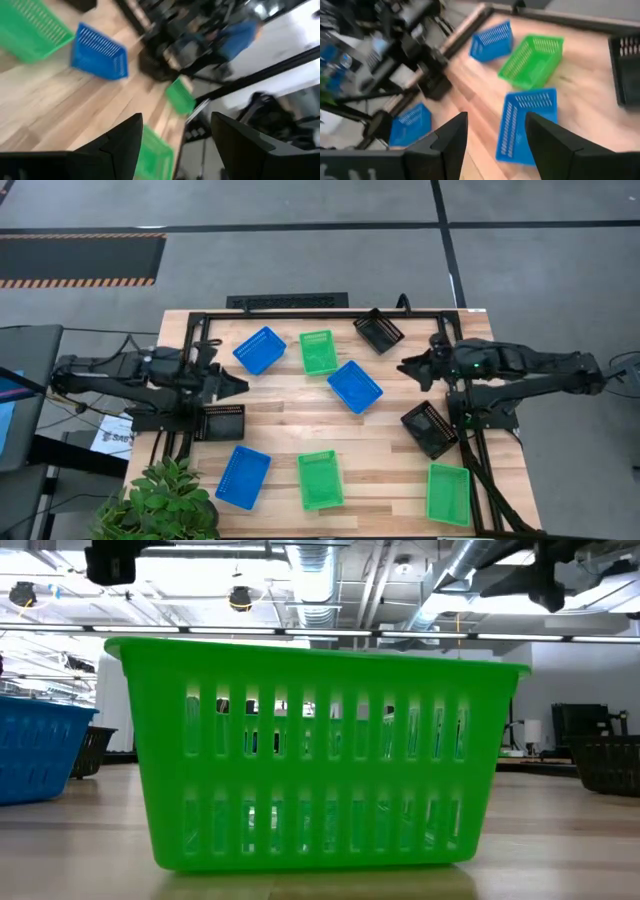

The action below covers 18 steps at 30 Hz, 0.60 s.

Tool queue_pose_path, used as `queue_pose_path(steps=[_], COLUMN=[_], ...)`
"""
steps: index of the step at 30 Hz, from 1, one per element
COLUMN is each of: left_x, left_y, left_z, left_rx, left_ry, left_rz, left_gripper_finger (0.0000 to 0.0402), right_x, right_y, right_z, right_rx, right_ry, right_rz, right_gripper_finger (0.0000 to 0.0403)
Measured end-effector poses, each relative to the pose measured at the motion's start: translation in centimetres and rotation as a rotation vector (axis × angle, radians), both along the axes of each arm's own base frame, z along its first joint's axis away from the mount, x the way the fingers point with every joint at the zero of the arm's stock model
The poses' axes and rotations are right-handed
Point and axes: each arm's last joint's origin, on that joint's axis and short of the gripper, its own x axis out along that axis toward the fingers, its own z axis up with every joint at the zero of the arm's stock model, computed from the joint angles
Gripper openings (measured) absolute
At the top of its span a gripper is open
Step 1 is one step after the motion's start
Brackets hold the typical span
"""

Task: Stack baskets by color
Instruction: Stack the top left blue bin on the right blue bin

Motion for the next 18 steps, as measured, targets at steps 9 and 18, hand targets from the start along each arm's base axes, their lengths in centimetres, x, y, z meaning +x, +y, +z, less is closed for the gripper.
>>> queue_pose_path(steps=[9,18], left_x=[1.5,3.2], left_y=[-0.1,-0.3], left_z=[-1.6,-3.2], left_rx=[0.019,0.048], left_ry=[0.242,0.384], left_rz=[0.002,-0.006], left_gripper_finger=[0.0225,0.0225], right_x=[2.6,3.0], right_y=[0.5,2.6], right_z=[-1.8,-4.7], right_rx=[0.213,0.46], right_ry=[0.132,0.406], right_rz=[0.005,-0.06], right_gripper_finger=[0.0221,0.0221])
